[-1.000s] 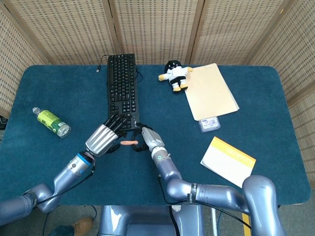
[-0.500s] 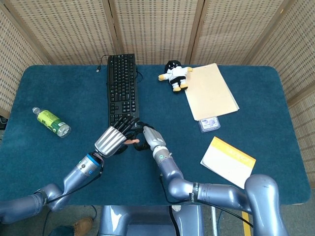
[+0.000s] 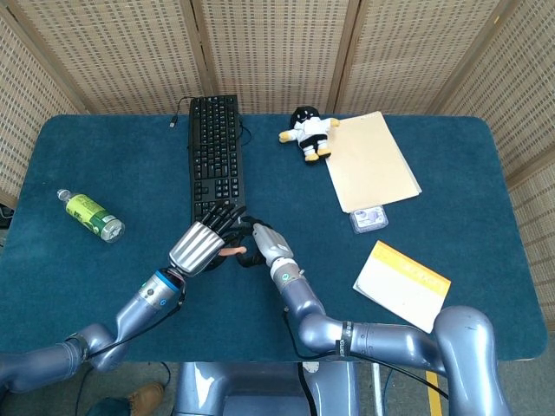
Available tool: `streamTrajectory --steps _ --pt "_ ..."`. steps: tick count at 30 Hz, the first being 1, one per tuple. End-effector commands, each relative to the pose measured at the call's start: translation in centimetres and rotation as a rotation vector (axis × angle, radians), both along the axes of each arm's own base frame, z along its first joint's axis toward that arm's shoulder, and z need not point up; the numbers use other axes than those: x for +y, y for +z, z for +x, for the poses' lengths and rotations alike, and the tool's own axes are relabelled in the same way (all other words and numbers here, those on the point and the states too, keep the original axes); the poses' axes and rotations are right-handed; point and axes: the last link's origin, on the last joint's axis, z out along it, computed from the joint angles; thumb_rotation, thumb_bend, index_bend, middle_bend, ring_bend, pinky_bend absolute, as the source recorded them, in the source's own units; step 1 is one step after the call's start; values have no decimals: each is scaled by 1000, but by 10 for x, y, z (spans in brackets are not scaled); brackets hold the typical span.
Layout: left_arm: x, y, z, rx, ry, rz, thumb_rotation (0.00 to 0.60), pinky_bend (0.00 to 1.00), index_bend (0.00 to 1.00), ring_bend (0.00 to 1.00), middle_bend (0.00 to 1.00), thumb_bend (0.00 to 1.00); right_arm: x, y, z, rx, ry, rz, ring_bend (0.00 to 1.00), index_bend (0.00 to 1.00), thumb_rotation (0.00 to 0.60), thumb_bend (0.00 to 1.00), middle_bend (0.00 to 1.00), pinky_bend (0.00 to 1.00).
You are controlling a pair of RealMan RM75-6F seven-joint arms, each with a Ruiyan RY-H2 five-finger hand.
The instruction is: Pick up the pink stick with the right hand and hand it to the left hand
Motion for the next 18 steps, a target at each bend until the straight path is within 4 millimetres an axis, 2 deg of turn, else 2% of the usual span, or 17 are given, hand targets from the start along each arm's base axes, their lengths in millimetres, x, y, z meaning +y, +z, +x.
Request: streamTrajectory --steps 1,18 --pt "0 -1 1 -1 -1 -3 600 0 496 0 0 337 0 0 0 0 0 2 0 687 600 628 165 48" --pt "-1 -7 7 -14 0 -10 600 0 527 0 0 351 -2 4 -4 0 -4 2 0 689 600 634 165 48"
